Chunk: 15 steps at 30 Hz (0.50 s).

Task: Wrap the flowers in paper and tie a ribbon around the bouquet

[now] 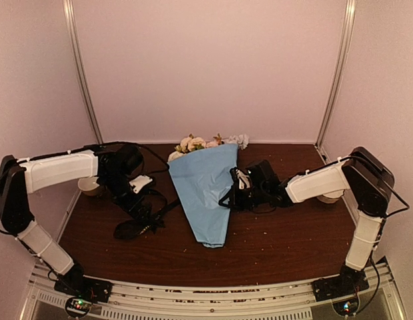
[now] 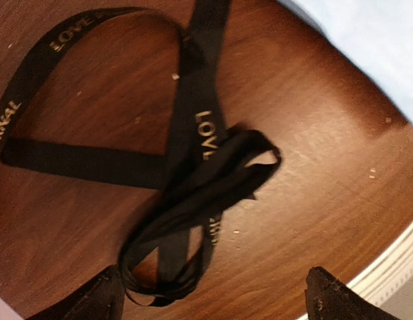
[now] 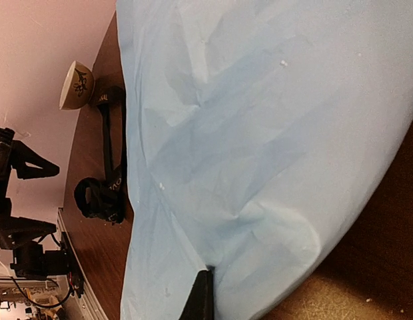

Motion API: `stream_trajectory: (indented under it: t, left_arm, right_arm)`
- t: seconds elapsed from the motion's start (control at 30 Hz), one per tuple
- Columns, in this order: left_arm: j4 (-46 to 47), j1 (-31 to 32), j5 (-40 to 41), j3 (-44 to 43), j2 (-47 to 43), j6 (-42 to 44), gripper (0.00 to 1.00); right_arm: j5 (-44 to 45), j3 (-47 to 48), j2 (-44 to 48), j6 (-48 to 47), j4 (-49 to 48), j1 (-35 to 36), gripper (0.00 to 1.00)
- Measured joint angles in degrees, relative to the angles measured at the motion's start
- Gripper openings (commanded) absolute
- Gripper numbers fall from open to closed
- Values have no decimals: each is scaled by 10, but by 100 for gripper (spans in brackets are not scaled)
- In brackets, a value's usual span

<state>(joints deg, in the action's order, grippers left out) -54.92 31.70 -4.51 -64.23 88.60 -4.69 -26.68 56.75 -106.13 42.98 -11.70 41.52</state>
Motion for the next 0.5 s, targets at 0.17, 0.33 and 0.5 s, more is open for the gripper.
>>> stream_trajectory:
  t: [0.17,0.33,0.5]
  left_arm:
    - [38,-2,-117,14,-68,13,98]
    - [92,-2,-129,-4,-101,-2,67]
    - [148,2,-123,-39,-9,-6,46]
  right_arm:
    - [0,0,0,-5,4,0,0]
    - [0,0,0,-6,4,0,0]
    - [0,0,0,-5,3,0,0]
